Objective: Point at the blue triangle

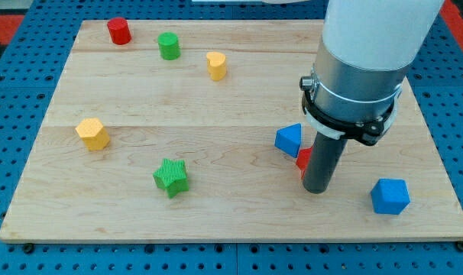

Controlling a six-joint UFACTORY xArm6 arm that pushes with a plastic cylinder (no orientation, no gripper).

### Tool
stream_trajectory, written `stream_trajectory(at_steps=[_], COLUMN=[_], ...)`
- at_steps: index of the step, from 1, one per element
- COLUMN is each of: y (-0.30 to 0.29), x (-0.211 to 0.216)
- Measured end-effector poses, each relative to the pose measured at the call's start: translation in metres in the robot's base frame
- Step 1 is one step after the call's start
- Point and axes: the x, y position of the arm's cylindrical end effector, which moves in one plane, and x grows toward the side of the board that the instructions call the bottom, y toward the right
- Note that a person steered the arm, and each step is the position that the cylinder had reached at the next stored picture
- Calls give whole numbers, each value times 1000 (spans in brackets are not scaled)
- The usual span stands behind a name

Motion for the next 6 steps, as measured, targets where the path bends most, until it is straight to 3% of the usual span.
stream_trajectory(at_steps=[5,6], y=[-39,-57], x=[-16,-40])
